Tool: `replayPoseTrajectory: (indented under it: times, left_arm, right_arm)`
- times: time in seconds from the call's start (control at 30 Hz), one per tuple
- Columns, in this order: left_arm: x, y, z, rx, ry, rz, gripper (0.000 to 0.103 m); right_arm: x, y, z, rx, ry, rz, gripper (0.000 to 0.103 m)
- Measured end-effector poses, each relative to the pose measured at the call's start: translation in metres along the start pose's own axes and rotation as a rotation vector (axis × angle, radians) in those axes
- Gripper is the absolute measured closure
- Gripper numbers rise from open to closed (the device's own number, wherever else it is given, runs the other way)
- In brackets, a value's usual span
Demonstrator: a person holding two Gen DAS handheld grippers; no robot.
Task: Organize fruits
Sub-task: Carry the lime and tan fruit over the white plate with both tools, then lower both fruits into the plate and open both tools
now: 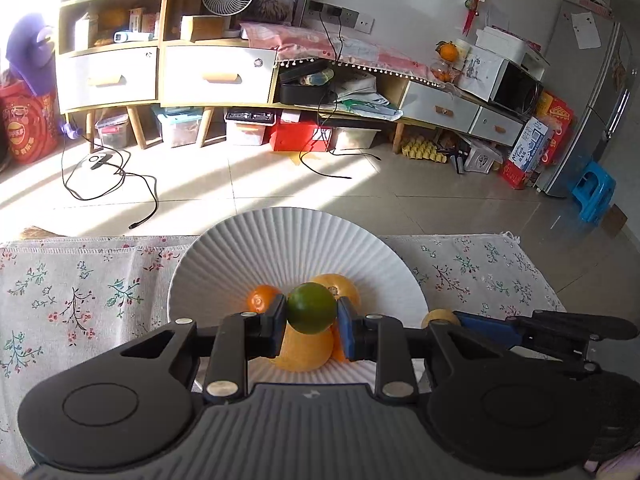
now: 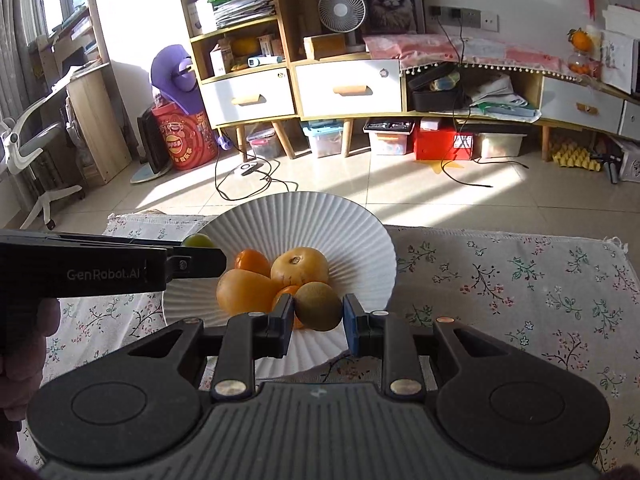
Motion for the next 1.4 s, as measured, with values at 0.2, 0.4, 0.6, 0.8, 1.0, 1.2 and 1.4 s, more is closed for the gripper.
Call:
replayPoseTrajectory:
  times: [0.2,0.4,0.6,0.8,1.0,1.2,1.4]
  left_arm:
    - [0.008,0.009,0.028,0.033,0.048,-0.024,0.08]
    - [0.011,0.014,0.045,0.066,0.091,-0.038,0.08]
    - [0.016,0.014,0.054,0.104,0.141,-0.051,0.08]
    - [0.015,0.015,0.057,0.126,0.149,-0.054,0.08]
    - [0.016,0.015,0.062,0.134,0.152,-0.054,0.078]
    - [0.019,0.017,0.057,0.122,0.15,-0.06,0.072]
    - [0.02,0.018,0.043,0.107,0.15,-0.063,0.056]
  right_arm:
    - [-0.007,0.004,0.011,-0.003,0.004,0.0,0.079]
    - [-0.011,0.006,0.024,0.002,-0.002,-0.018,0.079]
    - [-0.011,0.003,0.029,0.006,-0.004,-0.039,0.079]
    - [-0.012,0.002,0.032,0.008,0.004,-0.032,0.079]
    - [-0.01,0.002,0.034,0.012,0.007,-0.04,0.079]
    - [-0.009,0.004,0.032,0.007,0.016,-0.039,0.074]
    - [-0.008,0.006,0.022,0.006,0.019,-0.033,0.064]
Point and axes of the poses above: each gripper's, at about its wrist camera, not at the fingertips, and z roughly the way its jaws point, x to its left, y to its top, the point moved 10 cm from there along z, roughly the way its jaws point, and after that the axes turned 3 degrees about x, right-handed, at the moved point
